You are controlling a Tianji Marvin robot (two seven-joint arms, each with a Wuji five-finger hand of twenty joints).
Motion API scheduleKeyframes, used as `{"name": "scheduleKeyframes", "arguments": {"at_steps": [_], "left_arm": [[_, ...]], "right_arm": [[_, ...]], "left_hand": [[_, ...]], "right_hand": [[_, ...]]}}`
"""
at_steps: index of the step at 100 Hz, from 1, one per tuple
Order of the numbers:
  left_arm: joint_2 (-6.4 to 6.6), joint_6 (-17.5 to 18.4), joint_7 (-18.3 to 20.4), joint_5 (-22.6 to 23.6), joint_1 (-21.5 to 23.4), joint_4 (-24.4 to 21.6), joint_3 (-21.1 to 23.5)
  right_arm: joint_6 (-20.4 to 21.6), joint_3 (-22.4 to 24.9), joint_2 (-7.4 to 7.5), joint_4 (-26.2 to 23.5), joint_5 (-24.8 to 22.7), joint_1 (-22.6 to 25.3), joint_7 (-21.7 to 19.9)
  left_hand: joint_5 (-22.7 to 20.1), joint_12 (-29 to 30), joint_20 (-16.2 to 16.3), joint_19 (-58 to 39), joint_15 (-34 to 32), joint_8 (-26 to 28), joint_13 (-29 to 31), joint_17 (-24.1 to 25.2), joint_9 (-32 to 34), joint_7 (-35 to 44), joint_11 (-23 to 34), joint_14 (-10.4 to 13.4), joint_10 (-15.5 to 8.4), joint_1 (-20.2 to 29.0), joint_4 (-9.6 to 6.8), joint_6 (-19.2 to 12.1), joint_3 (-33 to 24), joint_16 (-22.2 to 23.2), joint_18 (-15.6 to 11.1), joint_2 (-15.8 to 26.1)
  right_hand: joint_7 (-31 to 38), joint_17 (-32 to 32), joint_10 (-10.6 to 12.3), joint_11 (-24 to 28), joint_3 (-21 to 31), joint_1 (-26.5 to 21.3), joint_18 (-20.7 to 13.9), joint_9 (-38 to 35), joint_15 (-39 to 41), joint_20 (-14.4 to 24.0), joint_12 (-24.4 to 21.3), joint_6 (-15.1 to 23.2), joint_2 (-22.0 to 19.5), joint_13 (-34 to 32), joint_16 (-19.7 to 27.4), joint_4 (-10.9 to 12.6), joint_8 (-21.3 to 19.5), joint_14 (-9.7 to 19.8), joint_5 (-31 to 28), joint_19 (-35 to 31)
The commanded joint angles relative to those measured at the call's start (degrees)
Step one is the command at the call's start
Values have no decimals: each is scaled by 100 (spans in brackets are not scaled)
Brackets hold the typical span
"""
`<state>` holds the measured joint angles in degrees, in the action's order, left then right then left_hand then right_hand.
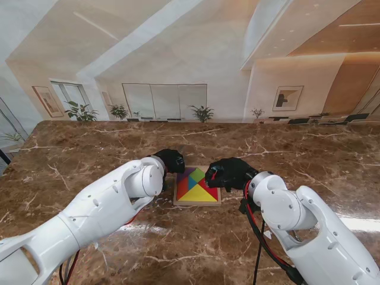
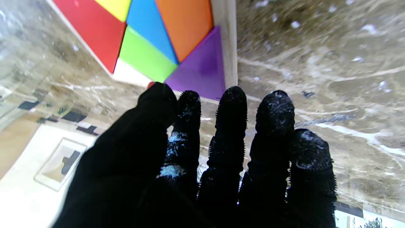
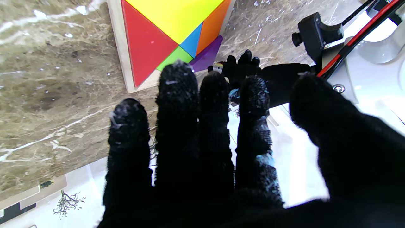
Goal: Assemble the tangram pieces into a square
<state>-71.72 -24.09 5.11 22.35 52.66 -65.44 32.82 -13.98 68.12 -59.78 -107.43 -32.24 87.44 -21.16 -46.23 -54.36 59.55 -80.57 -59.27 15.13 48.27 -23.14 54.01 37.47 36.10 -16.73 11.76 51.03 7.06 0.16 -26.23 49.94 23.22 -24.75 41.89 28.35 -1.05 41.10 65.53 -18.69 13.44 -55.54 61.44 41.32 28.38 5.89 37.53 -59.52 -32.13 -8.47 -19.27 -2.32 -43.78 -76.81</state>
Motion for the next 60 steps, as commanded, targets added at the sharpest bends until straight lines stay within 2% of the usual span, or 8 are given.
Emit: {"name": "scheduleKeyframes", "arguments": {"at_steps": [1,9,23,41,60], "left_arm": [[110,50,132,-28,-52,-13,-16],[175,157,259,31,-72,-13,-43],[186,223,243,37,-38,13,-5],[194,279,197,40,15,-20,66],[302,372,417,27,80,-222,126]], "right_arm": [[-39,-13,-2,47,41,27,-88],[-40,-16,-1,48,39,26,-90],[-45,-24,-1,55,39,17,-92],[-62,-29,2,55,40,13,-106],[-61,-28,0,63,46,9,-100]], "left_hand": [[-122,28,211,-292,-216,-232,-78,77,66,-181,160,-123,-43,214,-131,43,218,117,18,198],[-96,179,255,-268,-212,-210,-131,111,-38,-468,219,-101,-25,244,-209,-35,408,131,-6,279],[-10,134,277,-261,-242,-230,-159,160,-43,-566,283,-130,23,200,-221,-201,437,154,3,335],[-149,-156,339,-274,-396,-100,-115,150,36,-357,575,-141,38,204,-243,-333,492,232,33,358],[-170,-365,381,-292,-529,-176,-63,119,122,-294,718,-144,42,162,-253,-376,584,297,56,421]], "right_hand": [[-46,23,-21,20,-14,209,28,-149,79,-30,-2,-60,-172,-156,39,129,-48,-2,-208,-234],[-46,34,-17,22,-13,211,32,-164,77,-31,-3,-62,-172,-167,41,131,-48,-3,-208,-236],[-48,40,-23,18,-12,221,34,-169,76,-34,-5,-51,-190,-181,43,133,-47,5,-202,-237],[-45,44,-17,16,-12,218,32,-169,75,-38,-6,-56,-194,-180,44,135,-48,4,-206,-237],[-45,42,-25,17,-13,224,32,-173,73,-41,-6,-55,-201,-178,45,136,-46,-3,-204,-239]]}}
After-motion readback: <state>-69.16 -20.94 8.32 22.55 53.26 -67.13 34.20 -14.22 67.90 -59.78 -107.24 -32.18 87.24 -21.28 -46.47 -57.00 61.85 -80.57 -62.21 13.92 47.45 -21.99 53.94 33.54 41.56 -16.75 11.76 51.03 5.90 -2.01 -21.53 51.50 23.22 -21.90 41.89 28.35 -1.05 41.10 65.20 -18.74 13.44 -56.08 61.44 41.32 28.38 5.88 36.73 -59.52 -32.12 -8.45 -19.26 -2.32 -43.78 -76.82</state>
